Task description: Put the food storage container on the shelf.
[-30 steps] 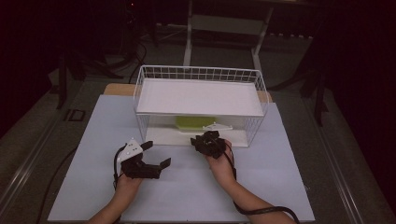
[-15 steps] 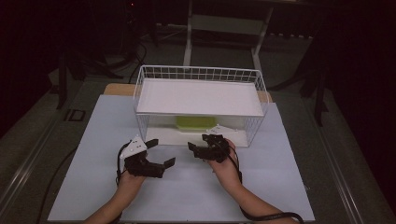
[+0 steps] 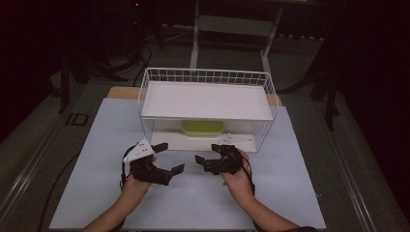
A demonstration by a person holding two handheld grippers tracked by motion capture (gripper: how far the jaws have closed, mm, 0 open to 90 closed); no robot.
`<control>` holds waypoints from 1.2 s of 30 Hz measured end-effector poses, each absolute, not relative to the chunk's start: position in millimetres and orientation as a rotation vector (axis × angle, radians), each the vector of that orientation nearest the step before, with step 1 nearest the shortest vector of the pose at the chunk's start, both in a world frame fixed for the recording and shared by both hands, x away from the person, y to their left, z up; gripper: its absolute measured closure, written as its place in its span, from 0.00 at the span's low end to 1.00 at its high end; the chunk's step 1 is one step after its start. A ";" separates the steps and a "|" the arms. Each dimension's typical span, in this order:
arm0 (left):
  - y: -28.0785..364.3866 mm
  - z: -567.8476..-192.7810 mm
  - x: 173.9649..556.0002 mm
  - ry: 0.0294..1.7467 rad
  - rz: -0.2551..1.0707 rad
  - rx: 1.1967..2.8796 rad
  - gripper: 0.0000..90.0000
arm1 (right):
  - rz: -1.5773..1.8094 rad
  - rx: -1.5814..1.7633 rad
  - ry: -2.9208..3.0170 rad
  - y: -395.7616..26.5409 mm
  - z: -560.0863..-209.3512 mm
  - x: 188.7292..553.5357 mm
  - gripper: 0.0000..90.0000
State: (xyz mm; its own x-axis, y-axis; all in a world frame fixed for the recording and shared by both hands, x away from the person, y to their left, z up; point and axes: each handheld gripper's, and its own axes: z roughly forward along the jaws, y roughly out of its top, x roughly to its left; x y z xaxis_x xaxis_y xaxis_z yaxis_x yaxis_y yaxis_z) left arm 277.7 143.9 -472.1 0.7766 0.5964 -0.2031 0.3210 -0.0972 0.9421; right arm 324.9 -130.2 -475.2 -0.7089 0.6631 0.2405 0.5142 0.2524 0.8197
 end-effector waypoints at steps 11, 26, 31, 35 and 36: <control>146.5 -463.8 260.5 0.689 0.220 1.727 0.00 | 1.492 1.069 2.357 -146.0 -464.7 305.3 0.20; 162.1 -461.3 239.1 0.690 0.220 1.712 0.00 | 1.533 0.999 2.293 -183.2 -445.9 275.0 0.21; 166.6 -462.1 233.3 0.686 0.224 1.716 0.00 | 1.533 1.005 2.274 -196.1 -446.7 270.5 0.21; 172.1 -465.5 228.2 0.691 0.239 1.724 0.00 | 1.516 0.993 2.284 -209.2 -451.2 266.4 0.20; 173.0 -467.1 227.1 0.692 0.238 1.723 0.00 | 1.502 0.972 2.286 -211.0 -452.1 264.2 0.19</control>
State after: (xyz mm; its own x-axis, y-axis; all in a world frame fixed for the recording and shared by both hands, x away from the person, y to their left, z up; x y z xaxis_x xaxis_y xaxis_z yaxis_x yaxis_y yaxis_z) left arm 227.1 173.0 -467.1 0.8018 0.5628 -0.2011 0.3198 -0.1197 0.9399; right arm 264.2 -211.0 -452.1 -0.7506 0.6423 0.1551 0.3972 0.2509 0.8828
